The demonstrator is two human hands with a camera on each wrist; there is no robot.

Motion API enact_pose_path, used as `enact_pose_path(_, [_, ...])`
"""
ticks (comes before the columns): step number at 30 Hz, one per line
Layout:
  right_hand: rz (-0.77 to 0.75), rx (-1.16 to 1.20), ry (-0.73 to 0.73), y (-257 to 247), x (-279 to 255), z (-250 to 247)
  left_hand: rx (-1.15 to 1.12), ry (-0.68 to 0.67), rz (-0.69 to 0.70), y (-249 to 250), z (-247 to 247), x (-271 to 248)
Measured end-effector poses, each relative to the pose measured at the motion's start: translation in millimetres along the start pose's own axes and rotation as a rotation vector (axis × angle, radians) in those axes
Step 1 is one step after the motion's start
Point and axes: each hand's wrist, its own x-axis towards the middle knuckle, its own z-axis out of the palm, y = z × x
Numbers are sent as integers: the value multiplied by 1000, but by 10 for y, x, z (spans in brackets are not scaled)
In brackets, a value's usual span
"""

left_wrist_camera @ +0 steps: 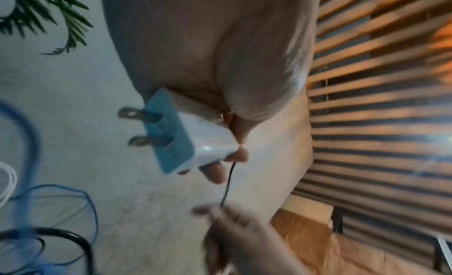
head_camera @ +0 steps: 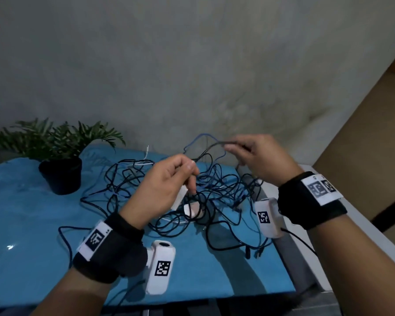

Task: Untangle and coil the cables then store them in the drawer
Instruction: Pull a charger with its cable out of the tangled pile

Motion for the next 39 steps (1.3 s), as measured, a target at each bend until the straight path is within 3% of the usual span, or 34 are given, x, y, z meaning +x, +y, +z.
enact_pose_path(2, [120,-154,-177,224,-41,99,-101,74,9,38,-85,1])
enact_pose_path(4, [242,-196,-245,476,-135,208,-207,193,33,102,-232,17])
enact_pose_path(7, [399,-80,-168,788,-276,300,-192,244,53,119,-406,34])
enact_pose_path(12, [490,267,79,705,-175,313,-135,104,-108,-72,-259,40])
enact_pose_path(17, [251,433,-34,130,-155,127,-286,70,-288,-91,-1,31])
enact_pose_path(20, [99,472,-57,-148,-190,135,-391,87,-277,-64,78,28])
enact_pose_path(23, [38,342,7,-237,-216,263,-576,79,-286,-2,86,25])
enact_pose_path(26, [11,299,19,-260,-252,383,-772,29,-287,47,45,24])
enact_pose_path(31, [36,301,-2,-260,-403,496,-1046,21,-162,41,-103,43])
enact_pose_path(36, [97,257,-64,-22,-573,570,-1145,82,-132,97,-241,30])
enact_pose_path(39, [91,140,-6,147,-552,615,-1161,130,-93,139,-234,14])
